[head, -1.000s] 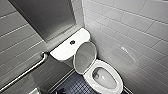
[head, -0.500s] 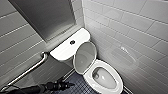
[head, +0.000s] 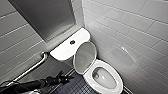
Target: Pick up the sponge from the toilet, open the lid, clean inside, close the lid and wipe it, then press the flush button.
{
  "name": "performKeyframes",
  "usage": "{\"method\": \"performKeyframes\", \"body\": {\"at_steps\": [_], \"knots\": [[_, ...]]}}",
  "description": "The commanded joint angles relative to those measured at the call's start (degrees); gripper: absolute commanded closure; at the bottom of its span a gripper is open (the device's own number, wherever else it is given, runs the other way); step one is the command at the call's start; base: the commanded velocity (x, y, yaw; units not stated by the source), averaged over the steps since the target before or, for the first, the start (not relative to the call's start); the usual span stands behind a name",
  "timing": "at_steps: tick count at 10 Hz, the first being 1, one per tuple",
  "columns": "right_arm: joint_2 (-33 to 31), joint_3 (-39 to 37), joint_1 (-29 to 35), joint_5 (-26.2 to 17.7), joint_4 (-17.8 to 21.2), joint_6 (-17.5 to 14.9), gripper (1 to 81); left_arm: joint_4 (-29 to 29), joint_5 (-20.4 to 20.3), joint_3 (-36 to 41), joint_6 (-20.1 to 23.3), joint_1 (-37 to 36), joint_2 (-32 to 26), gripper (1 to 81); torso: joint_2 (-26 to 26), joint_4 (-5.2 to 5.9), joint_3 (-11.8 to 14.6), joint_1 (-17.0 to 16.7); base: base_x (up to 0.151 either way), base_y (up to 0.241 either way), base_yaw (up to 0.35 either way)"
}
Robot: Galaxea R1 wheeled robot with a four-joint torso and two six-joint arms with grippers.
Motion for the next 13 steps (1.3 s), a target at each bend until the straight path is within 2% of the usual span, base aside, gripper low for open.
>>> {"method": "performKeyframes", "body": {"at_steps": [1,4,5,6,13], "knots": [[0.4,0.8,-3.3,-5.7,-0.1,-1.0,81.1,-2.3,2.5,0.5,-0.3,-7.7,-1.5,1.0,0.0,0.0,0.0,0.0,0.0,0.0,0.0],[1.2,1.4,-3.3,-5.6,0.0,-0.9,81.1,-3.4,1.6,0.5,-0.8,-10.9,0.3,1.0,0.0,0.0,0.0,0.0,0.0,0.0,0.0],[1.3,1.4,-3.4,-5.6,-0.1,-0.9,81.1,-3.6,-0.7,0.6,-0.9,-10.9,0.9,1.0,0.0,0.0,0.0,0.0,0.0,0.0,0.0],[1.2,1.5,-3.3,-5.6,0.2,-0.9,81.1,-3.7,-1.2,0.5,-1.0,-11.1,1.8,1.0,0.0,0.0,0.0,0.0,0.0,0.0,0.0],[1.5,1.7,-2.5,-5.6,0.4,-0.8,81.1,-3.6,-0.7,2.2,-1.5,-11.2,3.0,1.0,0.0,0.0,0.0,0.0,0.0,0.0,0.0]]}}
